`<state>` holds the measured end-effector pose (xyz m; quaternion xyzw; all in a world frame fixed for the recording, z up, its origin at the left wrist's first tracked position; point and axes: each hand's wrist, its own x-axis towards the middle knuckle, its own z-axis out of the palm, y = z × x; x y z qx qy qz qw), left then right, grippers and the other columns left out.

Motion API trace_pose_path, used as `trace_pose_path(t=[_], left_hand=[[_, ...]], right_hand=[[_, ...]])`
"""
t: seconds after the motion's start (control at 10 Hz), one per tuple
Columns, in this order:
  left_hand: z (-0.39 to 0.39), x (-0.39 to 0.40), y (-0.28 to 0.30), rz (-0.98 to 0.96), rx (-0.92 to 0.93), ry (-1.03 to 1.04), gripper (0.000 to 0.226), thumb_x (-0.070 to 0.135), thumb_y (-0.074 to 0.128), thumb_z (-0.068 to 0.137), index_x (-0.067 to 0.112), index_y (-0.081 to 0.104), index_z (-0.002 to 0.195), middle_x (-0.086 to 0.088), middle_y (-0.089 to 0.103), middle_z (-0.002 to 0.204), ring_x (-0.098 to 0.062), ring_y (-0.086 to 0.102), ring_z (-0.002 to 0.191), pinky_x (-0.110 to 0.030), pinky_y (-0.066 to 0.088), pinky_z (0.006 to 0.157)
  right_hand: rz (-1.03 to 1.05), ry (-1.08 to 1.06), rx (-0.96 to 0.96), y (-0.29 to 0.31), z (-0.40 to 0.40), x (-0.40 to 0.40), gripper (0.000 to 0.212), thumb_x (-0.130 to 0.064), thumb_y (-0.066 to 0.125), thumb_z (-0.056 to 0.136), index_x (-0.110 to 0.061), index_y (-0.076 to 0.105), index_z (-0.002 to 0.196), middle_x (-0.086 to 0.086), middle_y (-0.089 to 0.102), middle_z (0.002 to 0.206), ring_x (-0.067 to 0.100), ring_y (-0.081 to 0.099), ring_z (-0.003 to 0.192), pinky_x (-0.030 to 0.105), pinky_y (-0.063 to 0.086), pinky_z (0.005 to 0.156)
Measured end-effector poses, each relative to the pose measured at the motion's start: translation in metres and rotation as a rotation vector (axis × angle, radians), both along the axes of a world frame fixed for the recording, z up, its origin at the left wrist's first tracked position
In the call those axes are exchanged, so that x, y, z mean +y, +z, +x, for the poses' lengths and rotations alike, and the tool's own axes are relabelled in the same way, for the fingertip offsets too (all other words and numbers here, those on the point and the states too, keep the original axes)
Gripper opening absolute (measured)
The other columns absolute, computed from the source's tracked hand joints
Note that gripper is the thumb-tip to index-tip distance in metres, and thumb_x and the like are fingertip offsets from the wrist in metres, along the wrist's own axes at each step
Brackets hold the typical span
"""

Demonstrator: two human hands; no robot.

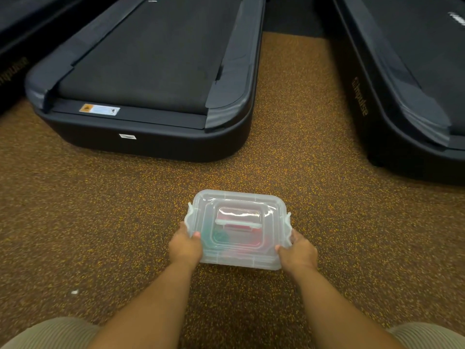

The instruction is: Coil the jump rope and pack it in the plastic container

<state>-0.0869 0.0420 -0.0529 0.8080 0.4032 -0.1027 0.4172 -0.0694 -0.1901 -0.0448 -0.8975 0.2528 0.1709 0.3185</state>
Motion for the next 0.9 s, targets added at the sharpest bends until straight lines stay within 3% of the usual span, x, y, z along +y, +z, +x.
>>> trace_pose_path(t=[0.2, 0.3, 0.4, 0.5, 0.6, 0.7, 0.8, 0.9], left_hand=[[0.005, 0.002, -0.001, 0.032, 0.044, -0.062, 0.047, 0.022, 0.046, 0.099, 0.012, 0.038, 0.144, -0.018, 0.052, 0.132, -0.039, 0.051, 0.12, -0.05, 0.042, 0.102], [0.005, -0.003, -0.002, 0.059, 0.073, -0.103, 0.055, 0.019, 0.041, 0.1, 0.011, 0.021, 0.15, -0.015, 0.035, 0.149, -0.038, 0.036, 0.136, -0.052, 0.033, 0.111], [0.005, -0.007, 0.0, 0.326, 0.046, -0.267, 0.071, 0.015, 0.039, 0.098, 0.015, -0.005, 0.154, -0.009, -0.002, 0.163, -0.03, -0.003, 0.149, -0.048, 0.006, 0.12], [0.013, -0.019, 0.007, 0.556, -0.14, -0.53, 0.068, 0.024, 0.03, 0.1, 0.021, -0.016, 0.15, -0.006, -0.022, 0.158, -0.025, -0.022, 0.145, -0.044, -0.01, 0.117], [0.029, -0.025, 0.014, 0.571, -0.188, -0.774, 0.063, 0.021, 0.024, 0.098, 0.024, -0.008, 0.152, 0.0, -0.015, 0.16, -0.019, -0.022, 0.145, -0.04, -0.014, 0.118], [0.042, -0.019, 0.015, 0.532, -0.142, -0.973, 0.056, 0.027, 0.017, 0.096, 0.024, 0.023, 0.152, 0.001, 0.021, 0.161, -0.016, 0.003, 0.15, -0.036, -0.005, 0.121], [0.048, -0.014, 0.022, 0.378, -0.066, -0.98, 0.049, 0.03, 0.024, 0.102, 0.024, 0.025, 0.151, 0.0, 0.024, 0.16, -0.015, 0.007, 0.149, -0.036, 0.005, 0.122], [0.048, -0.016, 0.036, 0.245, 0.028, -1.027, 0.058, 0.044, 0.023, 0.102, 0.024, 0.009, 0.155, -0.001, 0.004, 0.163, -0.017, -0.004, 0.15, -0.035, 0.002, 0.12]], right_hand=[[-0.076, 0.044, 0.027, 0.001, 0.004, -0.002, 0.055, -0.022, 0.068, 0.085, -0.018, 0.048, 0.136, 0.008, 0.063, 0.124, 0.032, 0.057, 0.113, 0.041, 0.049, 0.096], [-0.114, 0.07, 0.063, 0.005, 0.002, 0.007, 0.052, -0.015, 0.061, 0.088, -0.016, 0.042, 0.136, 0.012, 0.058, 0.127, 0.033, 0.057, 0.115, 0.045, 0.051, 0.096], [-0.282, 0.306, -0.022, 0.003, -0.005, 0.021, 0.084, -0.004, 0.05, 0.089, -0.019, -0.002, 0.153, 0.011, 0.003, 0.162, 0.03, 0.007, 0.149, 0.049, 0.012, 0.119], [-0.271, 0.558, -0.185, 0.005, -0.002, 0.039, 0.074, -0.02, 0.035, 0.099, -0.03, -0.017, 0.15, 0.005, -0.021, 0.159, 0.025, -0.02, 0.146, 0.046, -0.011, 0.116], [-0.22, 0.756, -0.193, 0.008, 0.013, 0.051, 0.063, -0.032, 0.027, 0.101, -0.036, -0.012, 0.15, 0.0, -0.019, 0.16, 0.023, -0.021, 0.146, 0.047, -0.011, 0.118], [-0.23, 0.855, -0.083, 0.005, 0.032, 0.05, 0.058, -0.041, 0.026, 0.101, -0.036, -0.001, 0.152, 0.001, -0.001, 0.163, 0.026, -0.012, 0.149, 0.05, 0.001, 0.12], [-0.215, 0.916, 0.04, 0.018, 0.049, 0.047, 0.051, -0.041, 0.027, 0.102, -0.032, 0.017, 0.151, 0.004, 0.011, 0.162, 0.028, -0.006, 0.149, 0.052, 0.011, 0.119], [-0.178, 0.959, 0.16, 0.037, 0.057, 0.049, 0.056, -0.037, 0.033, 0.102, -0.029, 0.009, 0.153, 0.007, 0.002, 0.163, 0.029, -0.005, 0.149, 0.051, 0.013, 0.119]])
